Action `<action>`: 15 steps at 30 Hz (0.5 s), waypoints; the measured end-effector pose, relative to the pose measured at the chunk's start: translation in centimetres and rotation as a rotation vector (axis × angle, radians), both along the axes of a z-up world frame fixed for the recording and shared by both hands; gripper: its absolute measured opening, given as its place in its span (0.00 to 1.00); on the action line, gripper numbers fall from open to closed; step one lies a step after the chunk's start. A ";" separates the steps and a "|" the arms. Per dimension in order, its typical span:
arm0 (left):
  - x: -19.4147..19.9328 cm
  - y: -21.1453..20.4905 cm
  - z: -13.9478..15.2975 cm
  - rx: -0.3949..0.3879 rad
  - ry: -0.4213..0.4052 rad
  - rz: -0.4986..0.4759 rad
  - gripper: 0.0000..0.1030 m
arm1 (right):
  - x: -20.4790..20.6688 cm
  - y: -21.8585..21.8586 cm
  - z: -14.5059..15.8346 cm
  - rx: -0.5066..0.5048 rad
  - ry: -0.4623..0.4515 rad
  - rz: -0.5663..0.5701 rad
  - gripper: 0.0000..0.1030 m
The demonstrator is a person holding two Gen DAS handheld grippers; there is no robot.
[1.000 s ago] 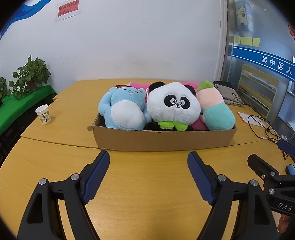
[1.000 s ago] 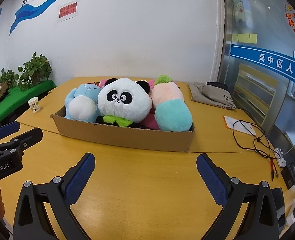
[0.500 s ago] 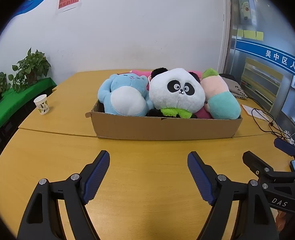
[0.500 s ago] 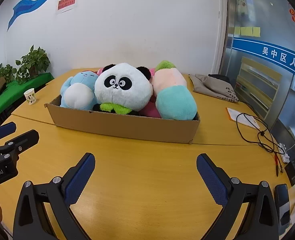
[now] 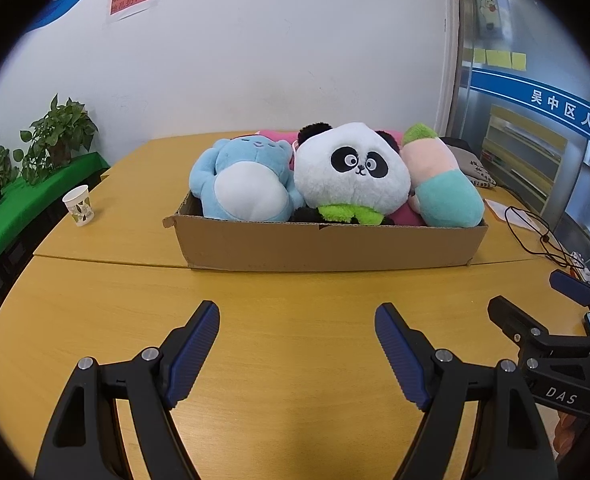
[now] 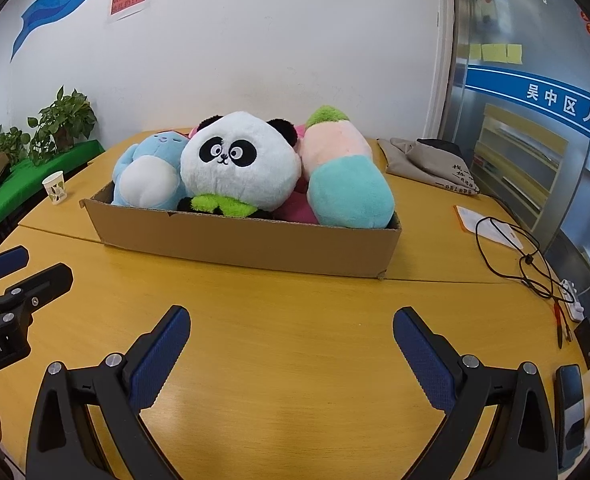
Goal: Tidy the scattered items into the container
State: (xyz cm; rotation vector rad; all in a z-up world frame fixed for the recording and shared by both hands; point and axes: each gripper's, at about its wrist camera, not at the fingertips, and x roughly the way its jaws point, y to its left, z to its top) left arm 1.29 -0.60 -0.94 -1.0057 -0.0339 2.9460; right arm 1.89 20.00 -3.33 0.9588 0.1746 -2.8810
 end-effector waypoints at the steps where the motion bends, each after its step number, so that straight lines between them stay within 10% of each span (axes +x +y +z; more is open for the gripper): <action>1: 0.1 0.0 0.0 -0.002 0.001 0.000 0.78 | 0.1 0.0 0.0 0.001 0.002 0.000 1.00; 15: 0.5 -0.4 -0.1 0.003 -0.007 0.006 0.78 | 0.6 -0.4 0.0 0.001 0.009 0.017 1.00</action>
